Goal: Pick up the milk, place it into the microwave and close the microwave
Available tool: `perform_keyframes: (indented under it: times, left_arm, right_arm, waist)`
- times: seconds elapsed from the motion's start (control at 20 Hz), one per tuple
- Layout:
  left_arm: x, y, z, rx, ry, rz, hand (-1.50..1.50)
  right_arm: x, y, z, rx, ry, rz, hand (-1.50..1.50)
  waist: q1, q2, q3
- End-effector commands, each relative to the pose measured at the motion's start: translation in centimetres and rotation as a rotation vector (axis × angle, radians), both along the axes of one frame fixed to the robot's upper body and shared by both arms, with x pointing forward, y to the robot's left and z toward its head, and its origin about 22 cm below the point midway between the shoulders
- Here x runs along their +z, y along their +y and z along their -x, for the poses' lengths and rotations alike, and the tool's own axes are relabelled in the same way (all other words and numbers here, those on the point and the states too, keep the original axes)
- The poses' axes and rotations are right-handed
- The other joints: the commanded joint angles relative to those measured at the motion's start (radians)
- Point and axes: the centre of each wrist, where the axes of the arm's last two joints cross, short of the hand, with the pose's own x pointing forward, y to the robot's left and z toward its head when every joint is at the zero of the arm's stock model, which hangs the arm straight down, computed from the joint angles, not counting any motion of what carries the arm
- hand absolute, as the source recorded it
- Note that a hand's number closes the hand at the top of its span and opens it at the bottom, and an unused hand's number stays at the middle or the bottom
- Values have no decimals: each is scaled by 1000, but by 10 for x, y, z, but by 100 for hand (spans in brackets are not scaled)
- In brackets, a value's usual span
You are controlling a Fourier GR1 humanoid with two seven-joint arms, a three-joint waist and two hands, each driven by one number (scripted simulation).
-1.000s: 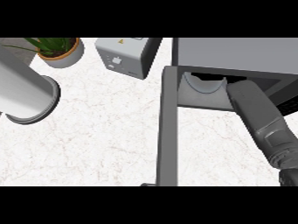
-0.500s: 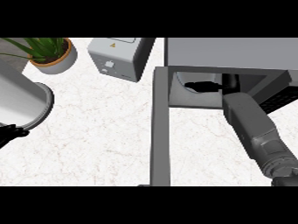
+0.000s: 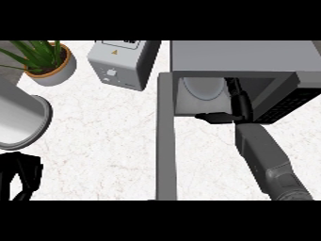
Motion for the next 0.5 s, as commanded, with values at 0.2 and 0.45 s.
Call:
perform_keyframes:
  times: [0.2,0.45]
  left_arm:
    - [3,-28,-8,-77,39,-6,150]
    - [2,-56,-19,-105,14,-74,150]
  right_arm:
    - [-23,-20,34,24,6,-46,-150]
    - [-50,-27,80,17,31,-35,-150]
  waist:
    - [-31,-13,-2]
    - [-49,-14,-3]
